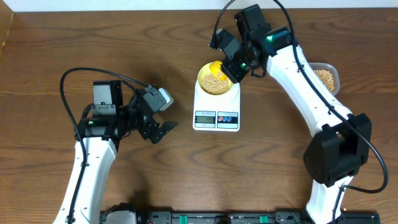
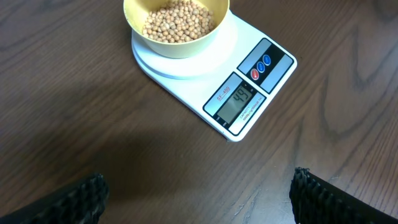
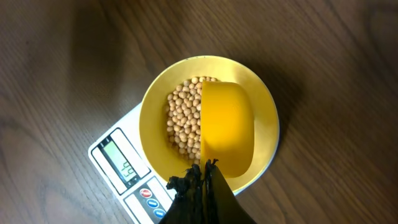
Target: Scoop item into bowl and weigh 50g on scale
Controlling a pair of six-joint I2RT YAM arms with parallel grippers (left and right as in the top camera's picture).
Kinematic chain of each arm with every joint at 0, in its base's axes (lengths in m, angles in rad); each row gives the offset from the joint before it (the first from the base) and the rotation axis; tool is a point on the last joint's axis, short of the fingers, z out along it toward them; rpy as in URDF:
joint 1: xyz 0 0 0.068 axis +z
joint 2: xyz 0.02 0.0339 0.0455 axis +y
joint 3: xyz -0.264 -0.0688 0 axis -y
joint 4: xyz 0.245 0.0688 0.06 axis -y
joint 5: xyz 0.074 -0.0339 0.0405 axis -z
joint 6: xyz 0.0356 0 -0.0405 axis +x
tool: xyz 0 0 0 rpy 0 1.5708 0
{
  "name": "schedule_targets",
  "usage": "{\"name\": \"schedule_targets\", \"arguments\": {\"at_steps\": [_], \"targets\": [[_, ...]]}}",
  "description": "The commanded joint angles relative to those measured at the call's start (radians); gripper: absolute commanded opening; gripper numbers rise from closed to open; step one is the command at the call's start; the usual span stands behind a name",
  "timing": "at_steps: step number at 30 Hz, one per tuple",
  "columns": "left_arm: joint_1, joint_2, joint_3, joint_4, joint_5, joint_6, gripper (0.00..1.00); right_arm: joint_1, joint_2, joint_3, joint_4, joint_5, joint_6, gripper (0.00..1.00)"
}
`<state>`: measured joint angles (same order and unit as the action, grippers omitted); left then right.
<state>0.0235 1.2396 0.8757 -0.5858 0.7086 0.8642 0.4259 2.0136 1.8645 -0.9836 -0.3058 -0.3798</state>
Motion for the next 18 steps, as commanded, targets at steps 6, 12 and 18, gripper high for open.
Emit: {"name": "schedule_targets", "arguments": {"at_steps": [6,12,18], "targets": [[0.004,-0.011,-0.006,0.000,0.016,-0.001,0.95,0.036,-0.013,0.024,0.003,0.045,-0.018,0.01],[0.004,-0.011,-0.006,0.000,0.016,-0.001,0.95,0.036,-0.013,0.024,0.000,0.041,-0.018,0.01],[0.004,-0.011,-0.006,0.000,0.016,-0.001,0.95,0.036,-0.013,0.024,0.001,0.042,-0.018,0.01]]}}
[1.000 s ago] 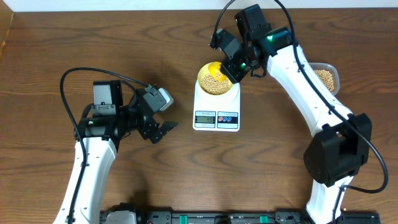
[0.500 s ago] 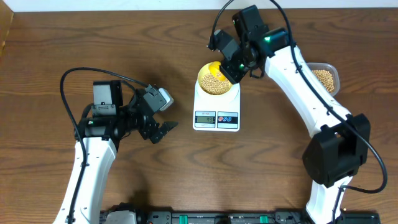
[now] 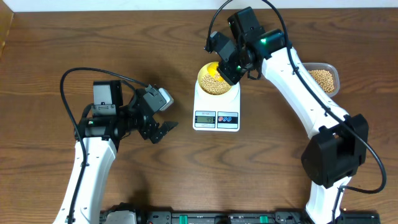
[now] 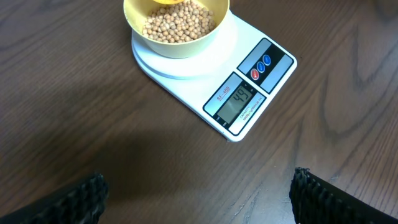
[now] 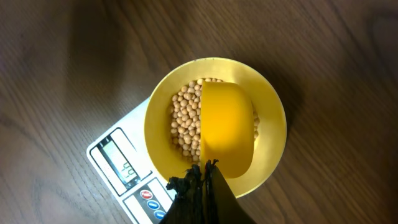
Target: Scoop item into bowl and weigh 50g on scale
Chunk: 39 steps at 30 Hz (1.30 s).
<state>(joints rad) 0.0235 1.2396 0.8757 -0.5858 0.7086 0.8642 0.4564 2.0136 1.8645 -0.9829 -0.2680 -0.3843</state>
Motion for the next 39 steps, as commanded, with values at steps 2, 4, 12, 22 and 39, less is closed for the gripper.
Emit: {"name": "schedule_targets", "arguments": {"at_steps": [2,4,12,22,39], "targets": [[0.004,-0.011,-0.006,0.000,0.016,-0.001,0.95,0.005,-0.013,0.024,0.000,0.004,-0.013,0.01],[0.004,-0.011,-0.006,0.000,0.016,-0.001,0.95,0.005,-0.013,0.024,0.000,0.004,-0.013,0.01],[0.004,-0.011,-0.006,0.000,0.016,-0.001,0.95,0.005,-0.013,0.024,0.000,0.006,-0.014,0.01],[0.004,-0.011,-0.006,0.000,0.016,-0.001,0.95,0.006,-0.013,0.024,0.003,0.039,-0.047,0.01],[0.004,-0.011,-0.006,0.000,0.016,-0.001,0.95,0.007,-0.013,0.024,0.023,-0.004,-0.058,0.01]]}}
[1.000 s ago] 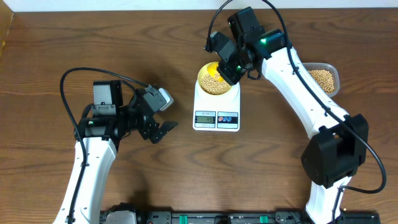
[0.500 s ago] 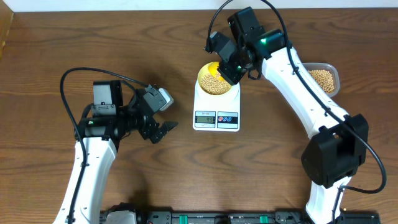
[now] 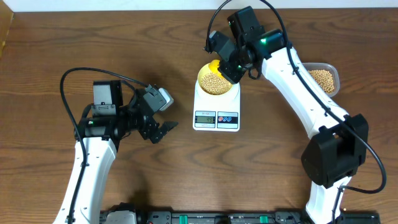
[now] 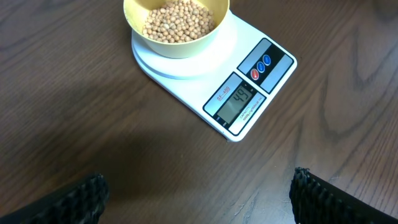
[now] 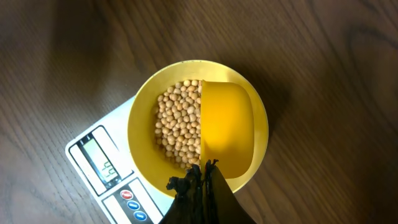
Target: Scoop item into bowl and weigh 50g on scale
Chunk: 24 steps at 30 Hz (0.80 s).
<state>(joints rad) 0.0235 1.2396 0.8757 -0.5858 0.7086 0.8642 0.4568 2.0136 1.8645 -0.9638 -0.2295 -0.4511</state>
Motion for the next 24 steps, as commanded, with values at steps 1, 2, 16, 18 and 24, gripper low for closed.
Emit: {"name": "schedule_targets", "arguments": {"at_steps": [1,2,16,18,24], "targets": [[0.004,-0.011,-0.006,-0.001,0.016,-0.001,0.95,0.003,-0.013,0.024,0.004,-0.062,0.021,0.01],[0.004,-0.011,-0.006,0.000,0.016,-0.001,0.95,0.000,-0.013,0.024,0.003,-0.074,0.032,0.01],[0.004,-0.011,-0.006,0.000,0.016,-0.001,0.95,-0.073,-0.013,0.024,-0.021,-0.220,0.081,0.01],[0.004,-0.011,-0.006,0.000,0.016,-0.001,0.95,-0.078,-0.013,0.024,-0.020,-0.232,0.081,0.01],[0.004,-0.011,-0.006,0.000,0.016,-0.001,0.95,-0.090,-0.013,0.024,-0.021,-0.235,0.082,0.01]]}}
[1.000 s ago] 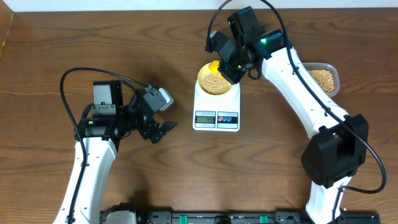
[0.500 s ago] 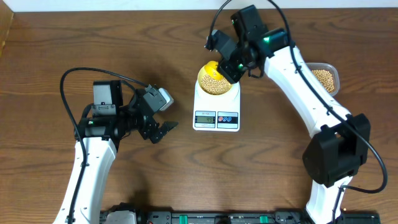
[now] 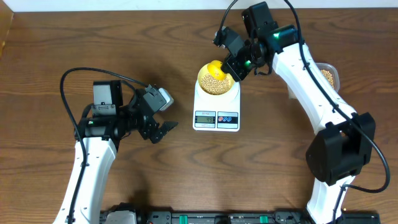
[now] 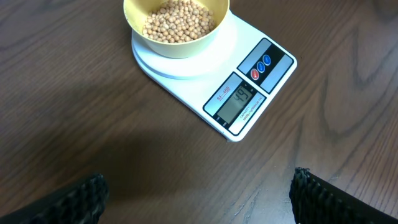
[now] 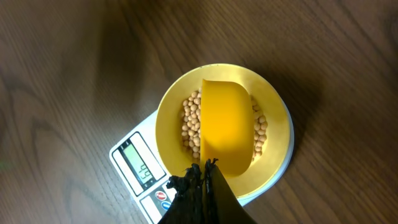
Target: Scoop item into bowl and weigh 50g on scale
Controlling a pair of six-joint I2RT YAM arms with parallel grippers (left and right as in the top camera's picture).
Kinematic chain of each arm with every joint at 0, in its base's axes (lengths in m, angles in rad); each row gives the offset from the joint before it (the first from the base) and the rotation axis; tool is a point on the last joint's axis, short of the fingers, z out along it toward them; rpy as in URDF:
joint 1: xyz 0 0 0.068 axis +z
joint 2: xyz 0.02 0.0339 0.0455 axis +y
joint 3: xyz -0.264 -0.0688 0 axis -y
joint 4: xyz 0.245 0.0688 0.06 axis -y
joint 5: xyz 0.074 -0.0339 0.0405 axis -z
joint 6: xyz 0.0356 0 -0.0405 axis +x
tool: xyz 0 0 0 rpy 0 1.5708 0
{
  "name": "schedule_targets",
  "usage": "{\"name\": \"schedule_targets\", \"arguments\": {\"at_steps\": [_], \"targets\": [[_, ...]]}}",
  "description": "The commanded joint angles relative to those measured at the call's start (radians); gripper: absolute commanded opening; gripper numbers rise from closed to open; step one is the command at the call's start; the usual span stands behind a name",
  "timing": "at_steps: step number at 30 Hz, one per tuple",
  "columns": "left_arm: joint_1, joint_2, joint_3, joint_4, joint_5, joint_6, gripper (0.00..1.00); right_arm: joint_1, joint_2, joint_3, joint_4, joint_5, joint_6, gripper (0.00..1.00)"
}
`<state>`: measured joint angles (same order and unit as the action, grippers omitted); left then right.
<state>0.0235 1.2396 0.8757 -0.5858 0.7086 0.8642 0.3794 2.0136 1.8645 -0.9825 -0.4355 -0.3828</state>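
A yellow bowl (image 3: 217,84) of tan beans sits on the white scale (image 3: 216,116). The scale display (image 4: 238,102) reads 49. My right gripper (image 5: 205,169) is shut on the handle of a yellow scoop (image 5: 227,134). The scoop hangs over the middle of the bowl (image 5: 163,127) and hides part of the beans (image 5: 191,124). In the overhead view the scoop (image 3: 214,66) shows at the bowl's far rim, beside the right gripper (image 3: 239,65). My left gripper (image 4: 199,194) is open above bare table, left of the scale, with nothing between its fingers (image 4: 314,194).
A clear container of beans (image 3: 328,76) stands at the right edge of the table, partly hidden by my right arm. The scale's two round buttons (image 4: 261,66) face the left wrist camera. The wooden tabletop (image 3: 124,50) stretches all round the scale.
My right gripper and wrist now lie further right in the overhead view. The scoop was over the bowl's right half and is now over its middle. The display still reads 49. The left arm is unmoved.
In all three earlier moments my right gripper held the scoop over the right side of the bowl and the scale read 49. The scoop now hangs over the bowl's middle with the same reading. My left gripper stayed open beside the scale throughout.
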Motion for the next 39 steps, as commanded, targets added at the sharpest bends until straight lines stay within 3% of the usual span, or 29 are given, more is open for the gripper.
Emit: {"name": "schedule_targets", "arguments": {"at_steps": [1,24,39], "targets": [[0.004,-0.011,-0.006,0.000,0.016,-0.001,0.95,-0.013,-0.013,0.024,-0.002,-0.028,0.017,0.01],[0.004,-0.011,-0.006,0.000,0.016,-0.001,0.95,-0.130,-0.013,0.063,-0.002,-0.212,0.112,0.01],[0.004,-0.011,-0.006,0.000,0.016,-0.001,0.95,-0.446,-0.014,0.256,-0.273,-0.319,0.125,0.01]]}}
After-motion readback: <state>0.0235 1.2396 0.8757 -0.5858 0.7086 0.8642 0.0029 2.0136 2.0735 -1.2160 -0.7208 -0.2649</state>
